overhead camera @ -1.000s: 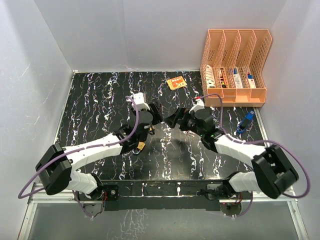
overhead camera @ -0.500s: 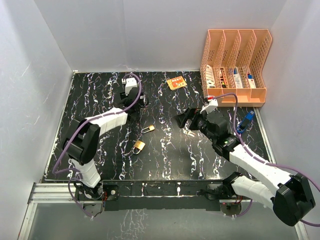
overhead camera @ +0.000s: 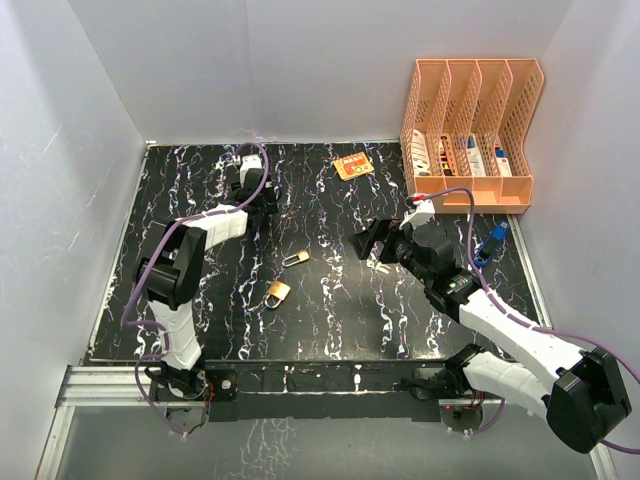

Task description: Unlock with the key

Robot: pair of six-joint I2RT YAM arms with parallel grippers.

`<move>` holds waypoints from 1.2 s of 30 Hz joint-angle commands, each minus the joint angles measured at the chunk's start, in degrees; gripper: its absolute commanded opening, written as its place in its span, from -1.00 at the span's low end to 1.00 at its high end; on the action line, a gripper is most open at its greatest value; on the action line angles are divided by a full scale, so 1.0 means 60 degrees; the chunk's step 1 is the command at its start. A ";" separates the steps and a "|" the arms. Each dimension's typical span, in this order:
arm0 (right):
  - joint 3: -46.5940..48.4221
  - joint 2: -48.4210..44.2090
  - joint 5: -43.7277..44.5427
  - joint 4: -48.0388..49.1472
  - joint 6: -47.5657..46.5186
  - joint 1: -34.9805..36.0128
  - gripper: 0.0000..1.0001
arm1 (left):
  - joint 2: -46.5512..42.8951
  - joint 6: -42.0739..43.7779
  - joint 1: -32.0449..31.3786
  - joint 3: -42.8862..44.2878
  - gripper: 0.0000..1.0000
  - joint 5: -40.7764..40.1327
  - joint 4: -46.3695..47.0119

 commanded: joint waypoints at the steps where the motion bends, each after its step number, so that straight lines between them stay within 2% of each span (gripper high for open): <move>1: 0.0027 0.0052 -0.0040 0.0459 -0.0124 0.0010 0.96 | 0.0113 -0.0170 0.0124 0.0412 -1.00 0.0412 0.0518; 15: 0.0005 0.0247 -0.0243 0.0606 -0.0029 0.0008 0.96 | 0.0479 -0.0695 0.0161 -0.0058 -0.99 0.1021 0.0711; 16: 0.0005 0.0268 -0.0258 0.0626 -0.0016 0.0011 0.96 | 0.0486 -0.0736 0.0168 -0.0093 -0.92 0.1058 0.0690; 18: 0.0020 0.0276 -0.0262 0.0616 -0.0014 0.0009 0.96 | 0.0486 -0.0791 0.0182 -0.0201 -0.54 0.1144 0.0736; 21: 0.0034 0.0269 -0.0292 0.0599 0.0004 0.0012 0.96 | 0.0450 -0.0846 0.0181 -0.0328 -0.16 0.1173 0.0763; 24: 0.0035 0.0247 -0.0282 0.0571 0.0000 0.0012 0.96 | 0.0459 -0.0870 0.0184 -0.0362 0.08 0.1127 0.0665; 29: 0.0049 0.0251 -0.0271 0.0515 -0.0007 0.0012 0.96 | 0.0276 -0.0804 0.0183 -0.0443 0.60 0.1048 0.0630; 31: 0.0049 0.0257 -0.0261 0.0490 -0.0019 0.0007 0.96 | 0.0142 -0.0731 0.0184 -0.0411 0.92 0.1003 0.0543; 36: 0.0049 0.0363 -0.0040 0.0334 0.0038 0.0001 0.96 | -0.0596 -0.0487 0.0183 -0.0294 0.97 0.0776 0.0193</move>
